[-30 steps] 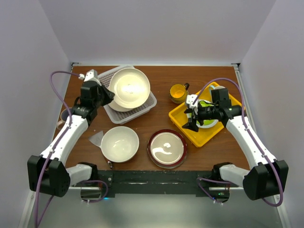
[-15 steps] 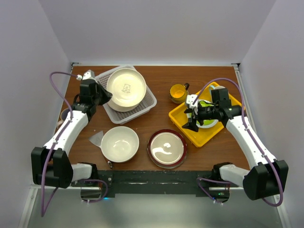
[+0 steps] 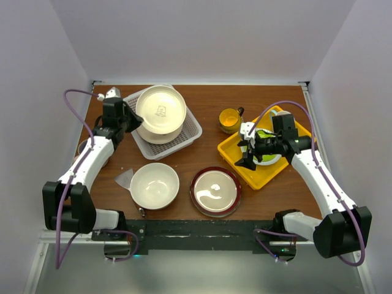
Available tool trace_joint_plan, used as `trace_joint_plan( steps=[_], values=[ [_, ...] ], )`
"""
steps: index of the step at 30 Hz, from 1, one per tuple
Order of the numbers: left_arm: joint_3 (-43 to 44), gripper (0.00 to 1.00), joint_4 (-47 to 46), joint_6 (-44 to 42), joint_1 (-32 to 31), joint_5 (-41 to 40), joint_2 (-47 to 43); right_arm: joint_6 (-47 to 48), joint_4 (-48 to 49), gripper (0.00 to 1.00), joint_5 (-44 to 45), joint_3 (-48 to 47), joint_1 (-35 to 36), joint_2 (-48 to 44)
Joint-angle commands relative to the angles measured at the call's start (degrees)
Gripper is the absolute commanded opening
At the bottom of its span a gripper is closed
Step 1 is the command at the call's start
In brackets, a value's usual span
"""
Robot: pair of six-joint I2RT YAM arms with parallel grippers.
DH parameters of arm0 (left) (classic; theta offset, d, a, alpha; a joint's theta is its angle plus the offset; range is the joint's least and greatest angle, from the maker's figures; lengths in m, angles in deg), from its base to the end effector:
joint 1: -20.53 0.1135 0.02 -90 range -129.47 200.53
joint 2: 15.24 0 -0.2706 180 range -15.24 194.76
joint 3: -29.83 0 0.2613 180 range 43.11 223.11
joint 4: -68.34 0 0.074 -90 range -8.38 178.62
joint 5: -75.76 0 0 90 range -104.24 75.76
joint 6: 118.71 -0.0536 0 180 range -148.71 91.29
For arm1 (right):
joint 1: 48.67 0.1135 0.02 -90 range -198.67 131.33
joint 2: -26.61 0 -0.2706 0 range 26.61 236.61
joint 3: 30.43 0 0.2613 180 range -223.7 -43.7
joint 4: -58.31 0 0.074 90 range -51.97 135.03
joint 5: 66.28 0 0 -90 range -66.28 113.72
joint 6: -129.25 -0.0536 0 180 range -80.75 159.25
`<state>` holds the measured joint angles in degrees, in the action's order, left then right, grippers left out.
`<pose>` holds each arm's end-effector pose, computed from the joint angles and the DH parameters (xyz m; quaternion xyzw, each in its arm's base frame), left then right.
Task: Place the mixed dishes into the plastic bin
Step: Place the plate in the plastic bin.
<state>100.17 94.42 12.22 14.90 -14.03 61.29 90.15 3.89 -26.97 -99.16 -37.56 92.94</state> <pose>0.3230 -0.0320 0.2804 -0.2647 0.8348 -0.1923 0.4428 0.2264 0.0867 0.2872 -0.5596 0.6607 0.2805 0.4143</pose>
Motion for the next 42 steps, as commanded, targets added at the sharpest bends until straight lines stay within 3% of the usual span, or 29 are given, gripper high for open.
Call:
trace_joint_plan(
  steps=[1, 18, 42],
  values=[
    [4.2, 0.0, -0.2, 1.6, 0.9, -1.7, 1.5, 0.5, 1.2, 0.81, -1.0, 0.1, -0.3, -0.7],
    [5.2, 0.0, 0.4, 1.2, 2.0, -2.1, 4.7, 0.7, 1.2, 0.83, -0.9, 0.2, -0.4, -0.8],
    [13.2, 0.0, 3.9, -2.6, 2.2, -4.6, 15.3, 0.7, 1.3, 0.83, -0.6, 0.2, -0.5, -1.0]
  ],
)
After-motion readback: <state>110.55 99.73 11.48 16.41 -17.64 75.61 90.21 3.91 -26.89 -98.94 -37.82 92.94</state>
